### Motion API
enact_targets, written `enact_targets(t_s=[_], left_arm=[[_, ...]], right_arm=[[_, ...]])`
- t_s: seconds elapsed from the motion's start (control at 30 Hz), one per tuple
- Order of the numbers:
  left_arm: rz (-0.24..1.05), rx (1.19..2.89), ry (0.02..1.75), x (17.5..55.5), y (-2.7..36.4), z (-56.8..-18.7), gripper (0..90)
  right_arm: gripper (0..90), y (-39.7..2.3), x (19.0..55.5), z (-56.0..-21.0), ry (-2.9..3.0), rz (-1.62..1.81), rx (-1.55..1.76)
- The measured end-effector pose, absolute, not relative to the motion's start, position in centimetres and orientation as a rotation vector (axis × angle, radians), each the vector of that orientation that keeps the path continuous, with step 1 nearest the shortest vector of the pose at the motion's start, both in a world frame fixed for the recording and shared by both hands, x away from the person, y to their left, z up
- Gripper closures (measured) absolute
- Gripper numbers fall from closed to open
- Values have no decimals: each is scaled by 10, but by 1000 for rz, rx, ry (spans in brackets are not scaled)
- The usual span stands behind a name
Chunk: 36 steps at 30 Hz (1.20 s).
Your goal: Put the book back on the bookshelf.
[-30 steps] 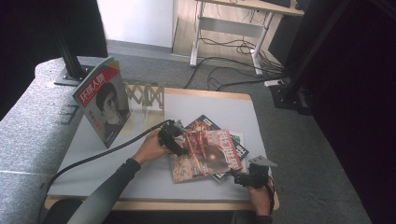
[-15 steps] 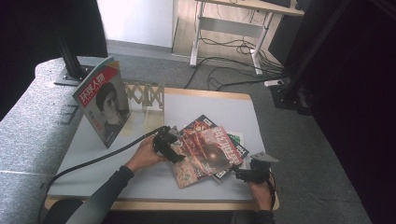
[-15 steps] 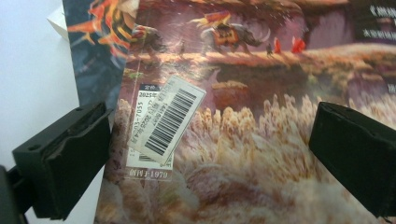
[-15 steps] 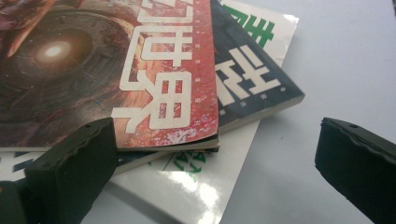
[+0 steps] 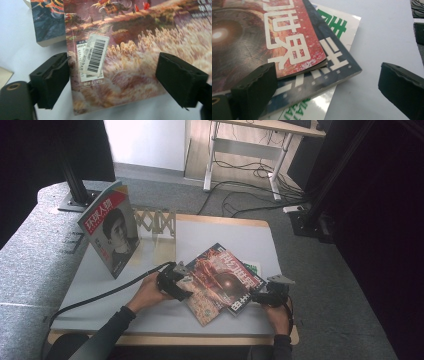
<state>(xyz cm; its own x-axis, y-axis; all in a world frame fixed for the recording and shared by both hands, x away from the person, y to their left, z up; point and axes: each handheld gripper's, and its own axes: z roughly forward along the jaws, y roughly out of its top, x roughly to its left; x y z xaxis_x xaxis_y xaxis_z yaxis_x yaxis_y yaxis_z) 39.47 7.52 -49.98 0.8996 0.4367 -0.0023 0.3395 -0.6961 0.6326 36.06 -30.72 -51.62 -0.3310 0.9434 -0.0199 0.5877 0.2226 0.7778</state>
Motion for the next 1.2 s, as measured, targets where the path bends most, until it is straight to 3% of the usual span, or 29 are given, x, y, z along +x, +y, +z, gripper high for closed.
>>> enact_targets(t_s=[0.53,1.0,1.2], left_arm=[[218,2383,545,377,80,-503,189],[205,2345,537,361,91,-507,301],[208,2334,544,355,91,-509,316]], right_arm=[[126,-304,363,-512,2037,960,1399],[116,-295,379,-514,2036,943,1399],[69,-295,391,-515,2031,939,1406]])
